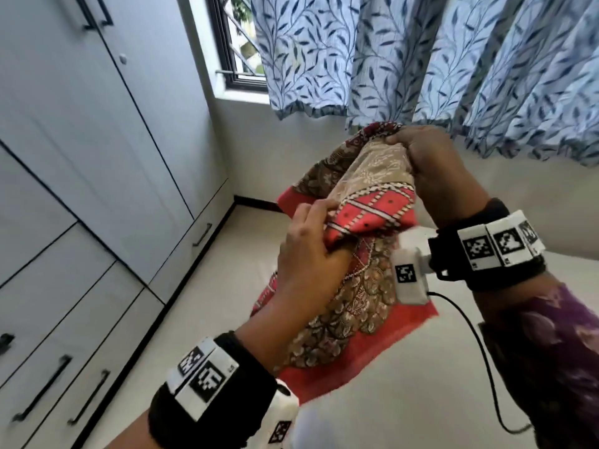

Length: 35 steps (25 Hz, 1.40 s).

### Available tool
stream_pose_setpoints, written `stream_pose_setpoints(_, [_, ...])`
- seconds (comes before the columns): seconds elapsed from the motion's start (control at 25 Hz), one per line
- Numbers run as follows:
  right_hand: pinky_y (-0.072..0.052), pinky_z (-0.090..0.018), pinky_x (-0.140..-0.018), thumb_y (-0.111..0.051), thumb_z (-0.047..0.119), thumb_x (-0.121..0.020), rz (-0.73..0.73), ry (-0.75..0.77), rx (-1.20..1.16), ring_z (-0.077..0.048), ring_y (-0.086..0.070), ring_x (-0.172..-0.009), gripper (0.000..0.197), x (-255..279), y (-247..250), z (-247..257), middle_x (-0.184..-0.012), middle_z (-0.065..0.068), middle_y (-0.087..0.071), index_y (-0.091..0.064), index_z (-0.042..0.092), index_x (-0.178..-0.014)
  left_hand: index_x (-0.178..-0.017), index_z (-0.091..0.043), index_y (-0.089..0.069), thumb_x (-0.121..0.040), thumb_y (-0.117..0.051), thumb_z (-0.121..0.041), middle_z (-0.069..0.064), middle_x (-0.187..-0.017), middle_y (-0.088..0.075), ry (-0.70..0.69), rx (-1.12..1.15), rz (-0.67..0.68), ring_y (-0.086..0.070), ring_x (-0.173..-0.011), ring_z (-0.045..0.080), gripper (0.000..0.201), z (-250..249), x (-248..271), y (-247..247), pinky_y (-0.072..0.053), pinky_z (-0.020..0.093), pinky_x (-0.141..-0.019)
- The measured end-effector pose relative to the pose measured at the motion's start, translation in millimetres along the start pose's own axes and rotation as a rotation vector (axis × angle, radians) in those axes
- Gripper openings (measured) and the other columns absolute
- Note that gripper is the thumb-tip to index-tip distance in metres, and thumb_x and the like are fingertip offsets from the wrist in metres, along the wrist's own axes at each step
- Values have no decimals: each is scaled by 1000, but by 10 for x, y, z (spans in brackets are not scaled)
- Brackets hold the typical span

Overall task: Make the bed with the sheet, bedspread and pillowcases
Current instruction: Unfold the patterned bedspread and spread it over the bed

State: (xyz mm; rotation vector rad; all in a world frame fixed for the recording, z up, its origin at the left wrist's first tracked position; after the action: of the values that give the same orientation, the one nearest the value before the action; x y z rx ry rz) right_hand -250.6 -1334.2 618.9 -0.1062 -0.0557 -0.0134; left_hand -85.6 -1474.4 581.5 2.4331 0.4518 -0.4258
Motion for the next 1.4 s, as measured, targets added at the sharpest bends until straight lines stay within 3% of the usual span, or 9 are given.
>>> stream_pose_setpoints(0.32, [-39, -16, -37, -53, 11, -93, -241, 1, -220, -2, -50, -36, 17, -706, -35, -199, -42, 7, -54, -60, 8, -78, -87, -19, -69, -96, -55, -22, 7, -91, -70, 302, 677, 279, -62, -88, 20, 17, 498, -1566, -373, -52, 42, -84])
stream_pose_setpoints(0.52, [-55, -31, -54, -64, -5, -59, -523, -71, -489, -27, -68, -72, 48, -1157, 262, -218, -95, -23, -68, -66, -10, -106, -88, -20, -69, -92, -58, -29, 2, -80, -69, 17, 650, 339, -63, -73, 17, 15, 384, -2337, -843, -51, 34, -67])
stream_pose_setpoints(0.64, [-56, -33, -54, -57, -8, -73, -685, -73, -520, -29, -70, -73, 29, -1299, 434, -157, -94, -23, -70, -67, -7, -100, -97, -23, -72, -84, -59, -33, -13, -81, -72, -143, 706, 221, -70, -79, 16, 20, 418, -2572, -928, -56, 32, -73])
stream_pose_setpoints(0.88, [-50, -24, -47, -72, 17, -68, -835, 160, -597, -15, -63, -63, 71, -1503, 1020, -113, -99, -11, -62, -38, 16, -131, -101, -12, -71, -84, -62, -11, -9, -86, -72, -319, 853, 405, -66, -85, 17, 19, 24, -3499, -1355, -55, 39, -82])
stream_pose_setpoints(0.96, [-49, -24, -47, -61, 34, -81, -918, 356, -447, -9, -56, -61, 49, -1475, 1250, -148, -87, -2, -54, -43, 25, -126, -99, -12, -70, -86, -63, -16, 5, -88, -70, -337, 868, 451, -64, -86, 18, 16, -116, -3831, -1532, -54, 45, -81])
stream_pose_setpoints(1.04, [-54, -45, -80, -56, 28, -73, -834, 502, 21, -25, -58, -98, 58, -1523, 1450, -247, -114, -9, -53, -46, 38, -129, -96, -16, -70, -86, -63, -20, 6, -89, -68, -373, 862, 484, -62, -85, 17, 13, -189, -4064, -1723, -53, 46, -80])
stream_pose_setpoints(1.16, [-36, -51, -107, -55, 30, -70, -574, 356, 671, -32, -39, -131, 78, -1841, 1819, -639, -141, -14, -38, -33, 27, -145, -100, -10, -72, -90, -62, -12, 12, -91, -70, -413, 816, 594, -64, -84, 18, 14, -208, -4371, -2106, -53, 38, -79])
stream_pose_setpoints(1.28, [-45, -49, -94, -68, 39, -68, -536, 131, 853, -31, -54, -109, 52, -2163, 2173, -749, -112, -14, -57, -56, 51, -117, -101, -4, -71, -91, -60, -7, 22, -91, -70, -445, 775, 698, -63, -83, 22, 15, -105, -4643, -2463, -52, 35, -76])
stream_pose_setpoints(1.4, [-56, -36, -76, -80, 28, -65, -425, -162, 711, -25, -60, -88, 26, -2395, 2260, -788, -87, 0, -62, -65, 29, -86, -94, -8, -71, -93, -57, -4, -3, -82, -74, -368, 805, 740, -65, -78, 11, 15, 48, -4940, -2613, -52, 23, -72])
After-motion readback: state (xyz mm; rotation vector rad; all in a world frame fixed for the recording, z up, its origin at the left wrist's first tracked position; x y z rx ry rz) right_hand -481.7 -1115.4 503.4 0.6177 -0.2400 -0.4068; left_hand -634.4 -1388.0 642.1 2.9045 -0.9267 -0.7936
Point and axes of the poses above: each hand's wrist, its own x-axis away from the middle knuckle, its own y-axis out of the back of the hand, z = x × y, the point moved 6 cm from there along -x, towards the middle knuckle
